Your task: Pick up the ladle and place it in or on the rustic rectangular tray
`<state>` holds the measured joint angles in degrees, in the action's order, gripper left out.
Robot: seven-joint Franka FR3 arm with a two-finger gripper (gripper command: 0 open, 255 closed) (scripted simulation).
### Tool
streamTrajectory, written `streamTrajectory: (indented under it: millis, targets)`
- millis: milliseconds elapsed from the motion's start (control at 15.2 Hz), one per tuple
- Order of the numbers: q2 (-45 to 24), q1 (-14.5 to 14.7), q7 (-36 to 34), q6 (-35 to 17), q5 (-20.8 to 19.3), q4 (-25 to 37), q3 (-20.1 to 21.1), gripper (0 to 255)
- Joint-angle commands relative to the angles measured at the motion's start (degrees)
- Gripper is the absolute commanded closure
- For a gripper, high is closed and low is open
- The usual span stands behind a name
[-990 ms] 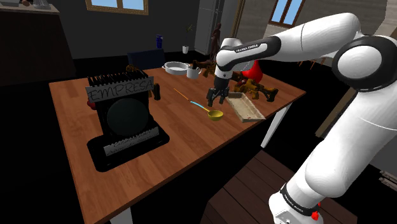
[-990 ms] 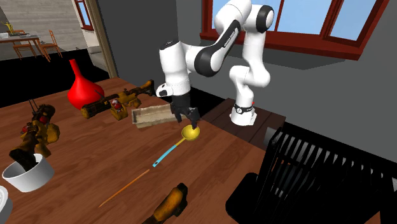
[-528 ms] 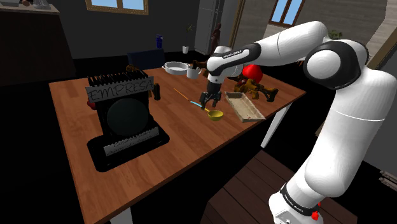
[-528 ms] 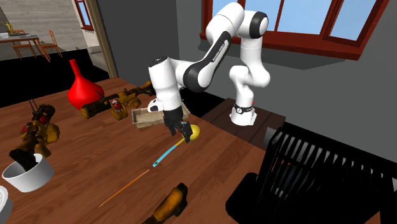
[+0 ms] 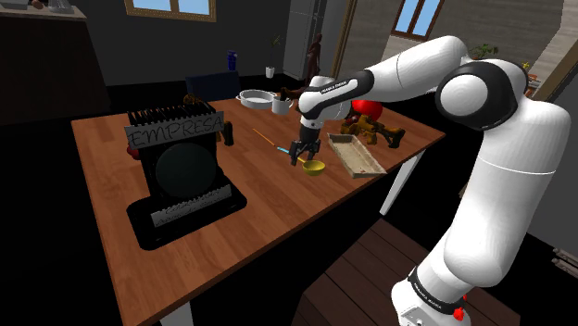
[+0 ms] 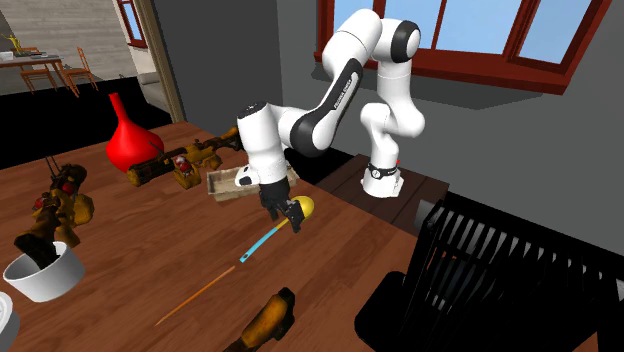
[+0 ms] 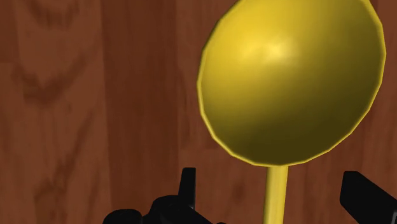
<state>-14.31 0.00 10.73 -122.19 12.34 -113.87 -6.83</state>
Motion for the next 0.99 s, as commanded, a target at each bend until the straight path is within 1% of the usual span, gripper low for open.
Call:
streamTrajectory:
  millis: [0, 198, 264, 858, 924]
  targets:
    - [0.0, 0.0, 0.0, -0.1, 0.0, -0.1, 0.0, 0]
    - [0.0, 0.0, 0.0, -0.1, 0.0, -0.1, 0.0, 0]
    - [0.0, 0.0, 0.0, -0.1, 0.0, -0.1, 0.0, 255]
    - [0.0, 0.0, 0.0, -0.1, 0.0, -0.1, 0.0, 255]
    - [0.4, 0.0, -0.2, 0.6, -0.1, 0.2, 0.0, 255]
